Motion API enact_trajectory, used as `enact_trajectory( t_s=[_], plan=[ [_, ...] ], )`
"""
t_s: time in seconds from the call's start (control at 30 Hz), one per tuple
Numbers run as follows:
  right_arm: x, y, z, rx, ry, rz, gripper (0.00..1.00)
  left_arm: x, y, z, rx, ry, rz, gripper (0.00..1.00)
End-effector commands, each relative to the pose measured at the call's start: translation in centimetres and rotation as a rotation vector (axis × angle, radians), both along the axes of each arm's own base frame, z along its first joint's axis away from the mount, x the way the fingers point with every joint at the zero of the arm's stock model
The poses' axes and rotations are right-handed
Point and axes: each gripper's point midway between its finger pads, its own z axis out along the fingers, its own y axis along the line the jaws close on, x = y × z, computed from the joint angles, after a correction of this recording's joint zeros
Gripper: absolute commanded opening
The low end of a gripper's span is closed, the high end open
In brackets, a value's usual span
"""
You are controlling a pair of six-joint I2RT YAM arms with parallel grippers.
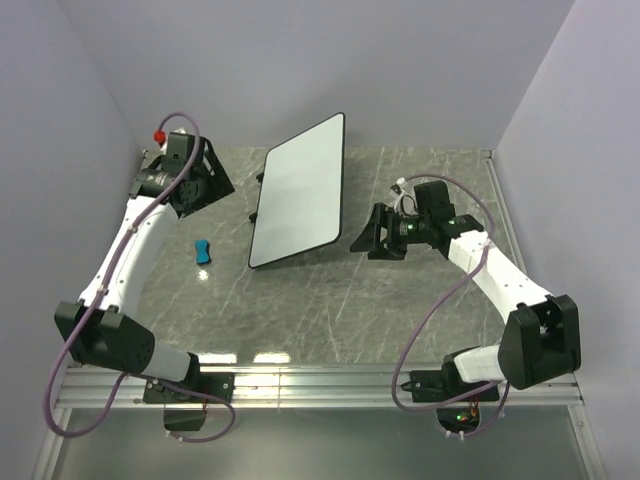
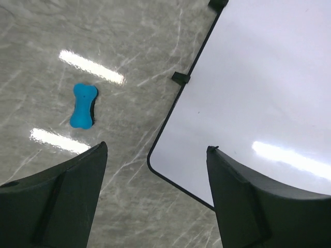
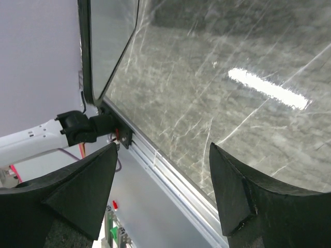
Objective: Erase the whiteboard
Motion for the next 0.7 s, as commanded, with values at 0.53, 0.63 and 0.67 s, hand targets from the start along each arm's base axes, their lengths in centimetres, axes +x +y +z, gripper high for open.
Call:
enact_trajectory(
  t_s=[0.53,0.63,0.67],
  plan=[
    [-5.5,-0.7,1.5,0.08,-0.098,0.03,0.79,-2.1,0.6,15.3,-0.01,-0.325,0.005,0.99],
    [-5.8,-0.7,0.9,0.087,-0.089,0.022,0.79,-1.5,0.5,16.2,0.008,-0.337,-0.014,0.99],
    [-5.9,-0.7,0.8,0.087,-0.087,0.022,0.79,-1.4,0.5,16.6,0.011,-0.343,-0.019,0.99]
  ],
)
